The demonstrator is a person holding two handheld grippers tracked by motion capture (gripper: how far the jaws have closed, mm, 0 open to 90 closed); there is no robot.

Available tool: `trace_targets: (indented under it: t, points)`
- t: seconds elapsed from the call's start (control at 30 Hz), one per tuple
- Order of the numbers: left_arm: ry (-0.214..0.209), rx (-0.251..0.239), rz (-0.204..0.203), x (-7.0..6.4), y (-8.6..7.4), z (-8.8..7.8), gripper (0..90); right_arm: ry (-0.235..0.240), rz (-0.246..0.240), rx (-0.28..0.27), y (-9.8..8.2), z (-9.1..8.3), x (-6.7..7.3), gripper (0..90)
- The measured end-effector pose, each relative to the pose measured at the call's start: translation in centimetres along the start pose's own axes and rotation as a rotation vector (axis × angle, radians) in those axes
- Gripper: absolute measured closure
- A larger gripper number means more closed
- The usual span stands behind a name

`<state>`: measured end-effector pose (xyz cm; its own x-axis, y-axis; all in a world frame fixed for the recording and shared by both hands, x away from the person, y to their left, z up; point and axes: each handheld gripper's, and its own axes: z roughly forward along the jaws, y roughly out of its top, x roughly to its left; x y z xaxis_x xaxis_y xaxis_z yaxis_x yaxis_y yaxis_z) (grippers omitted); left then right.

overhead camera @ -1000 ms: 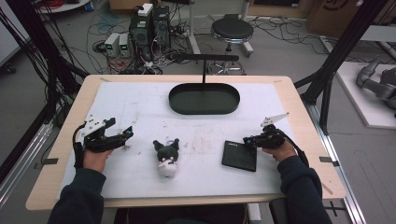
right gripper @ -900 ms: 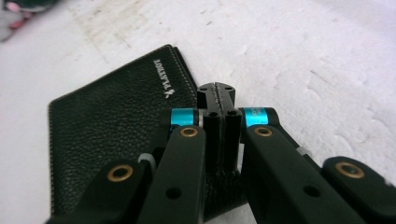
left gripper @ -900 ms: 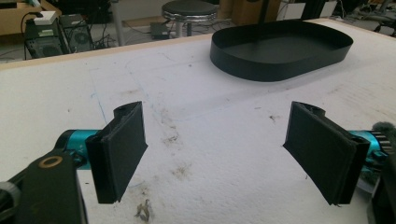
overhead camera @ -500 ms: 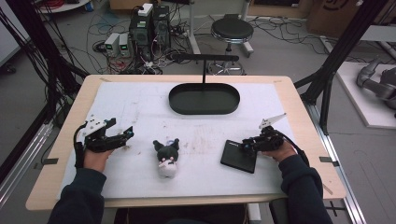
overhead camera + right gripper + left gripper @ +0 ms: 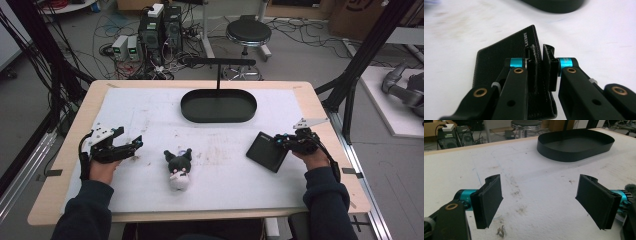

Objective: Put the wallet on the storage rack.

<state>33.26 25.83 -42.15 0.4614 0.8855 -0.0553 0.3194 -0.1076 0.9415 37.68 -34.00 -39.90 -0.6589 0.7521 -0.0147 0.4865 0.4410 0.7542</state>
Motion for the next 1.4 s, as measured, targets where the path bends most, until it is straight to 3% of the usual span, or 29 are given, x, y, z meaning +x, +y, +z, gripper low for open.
trace_targets:
  t: [0.13, 0.23, 0.43, 0.47, 0.57, 0.67, 0.93, 1.13, 1.23, 1.33, 1.4]
  points:
    - [0.003, -0.002, -0.004, 0.0, 0.0, 0.0, 20.4, -0.134, -0.025, -0.049, 0.6, -1.7, 0.2, 84.8]
    - [0.005, 0.001, -0.003, 0.1, 0.0, 0.0, 20.4, -0.177, -0.045, -0.075, 1.0, -2.7, 0.6, 85.4]
    - [0.005, 0.0, -0.003, 0.1, 0.0, 0.0, 20.4, -0.15, -0.067, -0.099, 1.3, -3.0, 1.4, 85.7]
    - [0.005, -0.001, -0.004, 0.1, 0.0, 0.0, 20.4, -0.117, -0.079, -0.111, 1.4, -3.1, 1.7, 85.8]
    - [0.01, -0.001, -0.005, 0.2, 0.0, -0.1, 20.4, -0.092, -0.098, -0.112, 1.5, -3.2, 2.3, 85.8]
    - [0.013, -0.004, -0.006, 0.3, 0.0, -0.2, 20.4, -0.032, -0.145, -0.114, 1.6, -3.3, 3.1, 85.6]
    - [0.011, -0.006, -0.01, 0.3, 0.0, -0.2, 20.4, -0.026, -0.167, -0.112, 1.6, -3.1, 3.6, 82.1]
    - [0.012, -0.005, -0.011, 0.3, 0.0, -0.2, 20.4, -0.045, -0.214, -0.066, 1.7, -2.1, 4.1, 74.5]
    - [0.012, -0.005, -0.013, 0.3, 0.0, -0.3, 20.4, -0.041, -0.205, -0.065, 1.8, -2.0, 4.2, 68.5]
    - [0.012, -0.002, -0.011, 0.3, 0.0, -0.3, 20.4, -0.034, -0.158, -0.074, 1.8, -1.8, 3.8, 58.3]
    - [0.013, -0.002, -0.011, 0.3, 0.0, -0.3, 20.4, -0.031, -0.142, -0.076, 1.7, -1.8, 3.7, 57.4]
